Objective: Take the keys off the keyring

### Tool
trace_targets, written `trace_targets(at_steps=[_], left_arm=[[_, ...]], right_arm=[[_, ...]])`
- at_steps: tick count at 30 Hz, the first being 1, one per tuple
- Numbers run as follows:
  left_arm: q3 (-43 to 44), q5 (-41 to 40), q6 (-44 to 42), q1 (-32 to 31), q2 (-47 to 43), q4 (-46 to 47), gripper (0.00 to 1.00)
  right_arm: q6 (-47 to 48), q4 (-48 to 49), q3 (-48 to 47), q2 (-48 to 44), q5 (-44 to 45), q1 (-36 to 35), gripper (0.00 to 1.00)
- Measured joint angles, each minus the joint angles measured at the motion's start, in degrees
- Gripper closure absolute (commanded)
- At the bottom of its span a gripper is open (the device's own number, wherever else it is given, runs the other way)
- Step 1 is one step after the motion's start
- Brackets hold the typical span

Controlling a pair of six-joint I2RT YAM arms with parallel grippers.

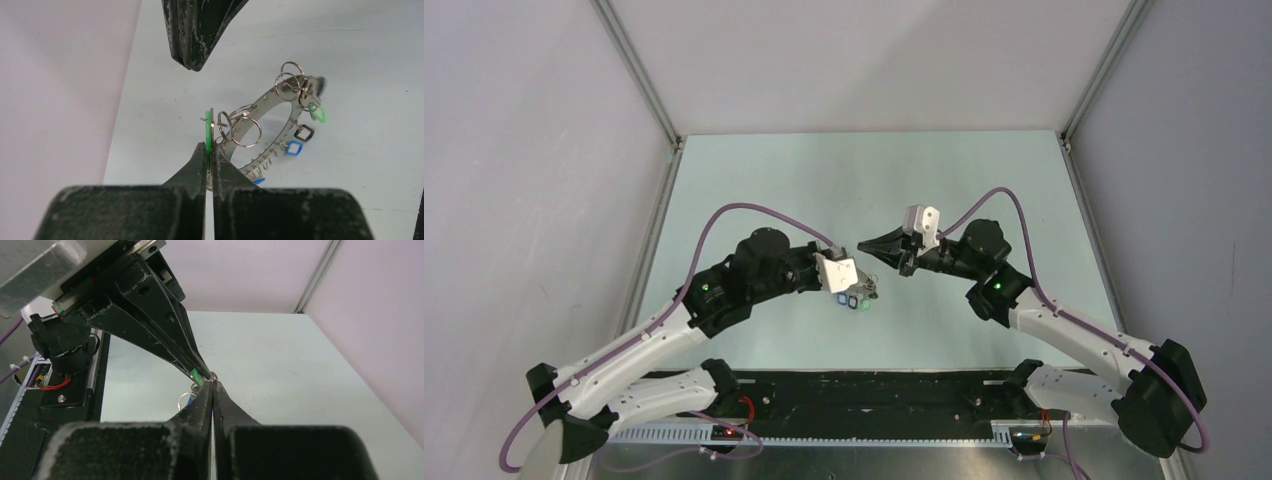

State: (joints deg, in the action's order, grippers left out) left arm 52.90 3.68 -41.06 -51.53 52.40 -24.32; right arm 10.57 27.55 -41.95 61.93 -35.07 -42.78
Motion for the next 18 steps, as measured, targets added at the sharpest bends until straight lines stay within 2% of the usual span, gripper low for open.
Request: trace_targets(at_steps=[1,2,4,6,18], left_arm=[[0.00,0.00,0.00,0.00,0.02,0.00,1.00],[0.00,-0.02,0.00,0.00,0.02,0.00,1.00],[0.00,-0.02,-0.02,0.00,0.02,-0.02,1.00],[0.00,0.00,-0.02,0.00,0.02,-0.02,1.00],[-0.68,3.08,-0.59,0.00,-1.53,-0.24,1.00]], right_arm=[[-0.33,0.59,0.07,0.00,-0.02,0.00,0.89],[-0.63,0.87,0.15,0.00,-0.11,0.00,0.79],[-0.83,0.87,0.22,0.00,-0.15,0.00,0.70],[-0.11,0.35,0.28,0.00,-0.11,0.00,0.65],[4.52,-2.40,0.50,1.40,-1.22,0.00,0.64]])
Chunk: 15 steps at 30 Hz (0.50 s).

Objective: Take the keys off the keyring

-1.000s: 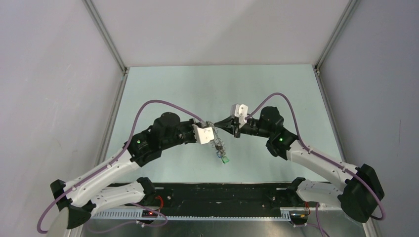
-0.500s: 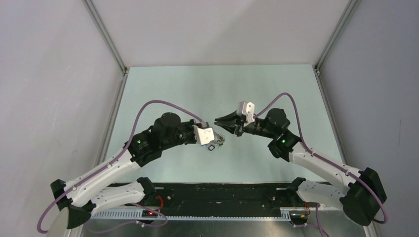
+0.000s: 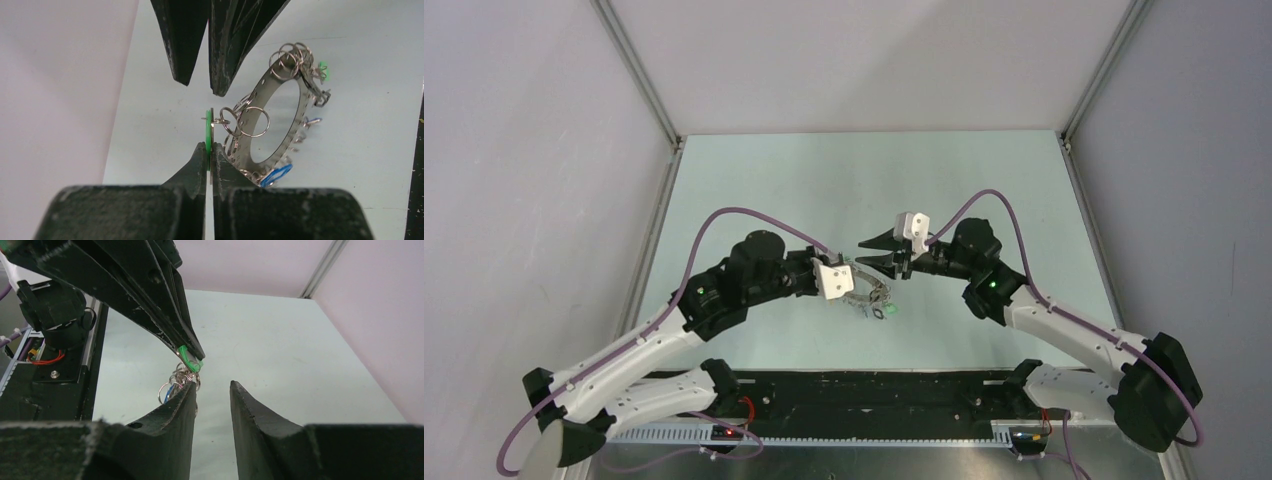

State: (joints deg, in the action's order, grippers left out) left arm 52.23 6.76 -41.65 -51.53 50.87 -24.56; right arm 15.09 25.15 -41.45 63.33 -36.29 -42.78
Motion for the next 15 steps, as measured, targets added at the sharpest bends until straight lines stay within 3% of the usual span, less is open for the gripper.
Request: trace_targets(at_steps=[15], left_arm=[[0.00,0.90,-0.46,0.00,-0.42,-0.04,1.00]], right_arm=[[1.01,0.04,-0.02,5.11,-4.17,-1.66,0.67]])
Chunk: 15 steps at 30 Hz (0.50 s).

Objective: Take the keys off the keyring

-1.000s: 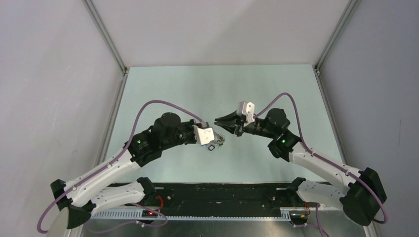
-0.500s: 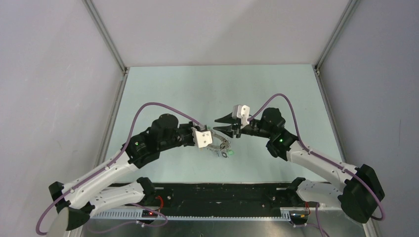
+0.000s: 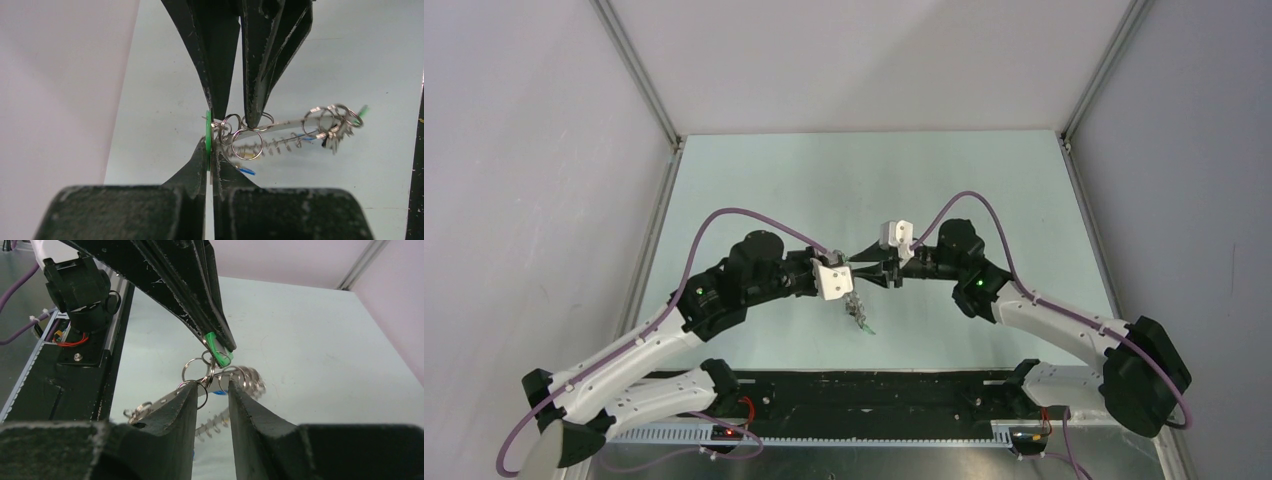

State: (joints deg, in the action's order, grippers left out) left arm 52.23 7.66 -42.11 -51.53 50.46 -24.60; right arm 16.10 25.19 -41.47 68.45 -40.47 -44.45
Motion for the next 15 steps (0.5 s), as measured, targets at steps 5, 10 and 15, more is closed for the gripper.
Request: trace_targets(at_steps=[5,10,15], left_arm=[[0.00,-0.15,0.00,0.00,0.00,0.02,1.00],[0.00,-0.15,0.00,0.00,0.00,0.02,1.00],[0.00,-0.13,0.00,0.00,-0.07,0.00,1.00]], right_arm=[[-0.85,0.66,0.00,0.63,-0.57,-0.48,0.72],[-1.75,1.95,0.00,0.79,-0.50,-0.83,0.87],[-3.04,3.39,0.00,1.20,0.96,-1.20,1.00]])
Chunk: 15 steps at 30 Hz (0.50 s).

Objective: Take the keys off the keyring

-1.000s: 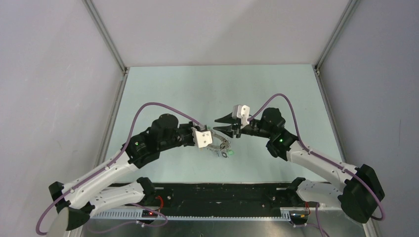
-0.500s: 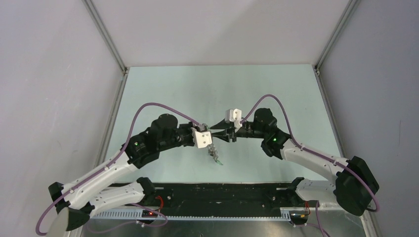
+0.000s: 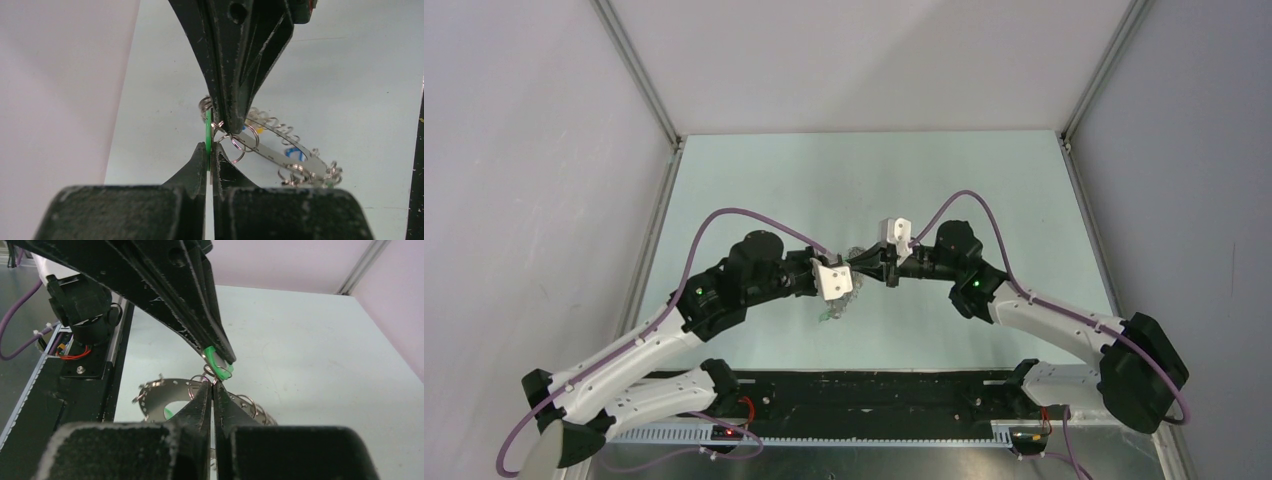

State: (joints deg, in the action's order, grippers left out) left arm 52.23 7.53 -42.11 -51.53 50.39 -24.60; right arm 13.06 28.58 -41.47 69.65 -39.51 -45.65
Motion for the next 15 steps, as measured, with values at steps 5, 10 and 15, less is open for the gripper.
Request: trace_targets(at_steps=[5,10,15], left_arm=[[0.00,-0.46,0.00,0.00,-0.04,-0.02,1.00],[0.00,-1.57,0.04,0.00,-0.04,0.04,1.00],[0.00,-2.05,0.04,0.00,-0.07,0.68,1.00]], right_arm=[[-0.57,0.39,0.00,0.09,1.53,0.00,1.00],[-0.52,-1.31,0.00,-1.05,2.05,0.07,1.00],[-0.57,-4.07,0.00,-3.85,1.86,0.07,1.00]])
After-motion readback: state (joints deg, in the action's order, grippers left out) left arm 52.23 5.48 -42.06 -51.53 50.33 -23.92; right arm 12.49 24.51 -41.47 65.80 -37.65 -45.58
